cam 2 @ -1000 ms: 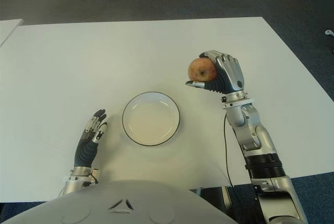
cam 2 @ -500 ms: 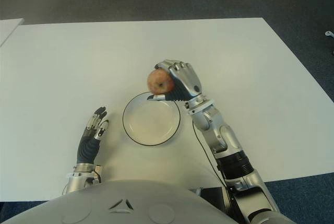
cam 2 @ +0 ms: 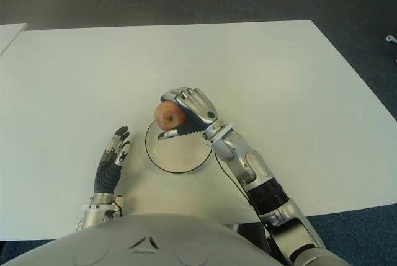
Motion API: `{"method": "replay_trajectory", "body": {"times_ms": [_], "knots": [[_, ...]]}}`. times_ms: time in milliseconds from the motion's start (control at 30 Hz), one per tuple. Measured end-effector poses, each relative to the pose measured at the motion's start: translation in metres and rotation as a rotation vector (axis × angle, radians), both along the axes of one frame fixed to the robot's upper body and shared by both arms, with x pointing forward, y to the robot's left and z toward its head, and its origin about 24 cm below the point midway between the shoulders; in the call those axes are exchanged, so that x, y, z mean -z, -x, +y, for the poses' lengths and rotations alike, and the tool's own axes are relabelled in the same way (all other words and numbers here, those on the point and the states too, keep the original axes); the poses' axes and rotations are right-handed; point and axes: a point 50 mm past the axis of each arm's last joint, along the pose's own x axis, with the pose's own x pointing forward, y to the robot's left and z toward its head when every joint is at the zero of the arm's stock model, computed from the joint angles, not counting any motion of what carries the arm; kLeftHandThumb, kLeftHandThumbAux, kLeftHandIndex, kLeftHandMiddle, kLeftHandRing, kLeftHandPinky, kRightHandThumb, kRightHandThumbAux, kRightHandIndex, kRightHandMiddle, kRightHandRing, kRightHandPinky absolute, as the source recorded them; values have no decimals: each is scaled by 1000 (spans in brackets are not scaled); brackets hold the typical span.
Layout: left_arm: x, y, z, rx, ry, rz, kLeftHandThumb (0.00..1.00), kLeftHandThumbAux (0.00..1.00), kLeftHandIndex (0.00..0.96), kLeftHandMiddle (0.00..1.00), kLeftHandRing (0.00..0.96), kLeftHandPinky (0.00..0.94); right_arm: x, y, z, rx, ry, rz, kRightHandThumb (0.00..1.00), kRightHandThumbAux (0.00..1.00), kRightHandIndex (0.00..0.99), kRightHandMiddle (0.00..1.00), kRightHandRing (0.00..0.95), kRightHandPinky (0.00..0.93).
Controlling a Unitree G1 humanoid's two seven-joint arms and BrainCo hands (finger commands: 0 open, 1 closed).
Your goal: Put the apples into the plate.
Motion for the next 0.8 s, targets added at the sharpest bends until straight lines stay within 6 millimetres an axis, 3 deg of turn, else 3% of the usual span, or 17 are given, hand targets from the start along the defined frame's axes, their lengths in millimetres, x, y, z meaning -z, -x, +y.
{"method": "replay_trajectory", "body": {"times_ms": [433,800], "knots": [[-1,0,-4,-20,24,19,50,449,0,0,0,39,10,3,-4,-10,38,31,1000,619,840,874,870,864],[-3,0,-6,-13,27,17,33,410,0,0,0,21,19,8,-12,17,57,40,1000,617,841,868,864,862]]}}
